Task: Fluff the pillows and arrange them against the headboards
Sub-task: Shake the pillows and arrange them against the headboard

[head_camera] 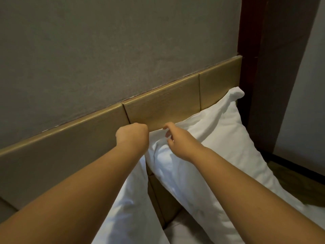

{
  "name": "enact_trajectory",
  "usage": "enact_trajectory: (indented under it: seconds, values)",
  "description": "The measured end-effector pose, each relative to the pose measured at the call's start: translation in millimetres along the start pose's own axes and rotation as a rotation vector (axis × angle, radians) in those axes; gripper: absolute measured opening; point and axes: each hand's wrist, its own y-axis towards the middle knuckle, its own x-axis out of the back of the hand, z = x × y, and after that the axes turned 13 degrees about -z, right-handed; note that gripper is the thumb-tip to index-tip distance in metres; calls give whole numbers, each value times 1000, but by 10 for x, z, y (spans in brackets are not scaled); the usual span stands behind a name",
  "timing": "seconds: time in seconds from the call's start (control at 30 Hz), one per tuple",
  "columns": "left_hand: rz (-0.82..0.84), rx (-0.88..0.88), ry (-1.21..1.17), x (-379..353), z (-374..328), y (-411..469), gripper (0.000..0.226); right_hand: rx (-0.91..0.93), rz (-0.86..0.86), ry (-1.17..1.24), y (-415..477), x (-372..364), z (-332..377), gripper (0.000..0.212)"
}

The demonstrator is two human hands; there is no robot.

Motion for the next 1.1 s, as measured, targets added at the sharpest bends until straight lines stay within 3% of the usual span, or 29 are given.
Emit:
enact_trajectory:
  seconds: [0.23, 0.37, 0.53, 0.7, 0.8, 0.97, 1.1]
  values:
    - [-202, -203, 121, 79, 87, -83, 14, -85, -44, -19, -343, 119, -236, 34]
    - [-185, -242, 13, 7, 73, -109, 17, -127, -15, -122, -627, 192, -434, 27]
    - [-216, -100, 18, 3, 56, -180, 8, -165, 33, -230, -949, 271, -680, 26]
    - [-405, -297, -157, -154, -466, -443, 18, -284, 60, -294, -1456, 178, -1084, 24]
    - [-182, -434, -261, -589, -1032, -935, 12, -381, 117, -344, -1924, -34, -1453, 25]
    - [457, -507, -255, -1686, -1790, -1955, 17, -473, 333, -503, -2855, -569, -2148, 21]
    - [721, -521, -131, -2437, -2086, -2503, 26, -495, 389, -640, -3350, -1001, -2504, 20]
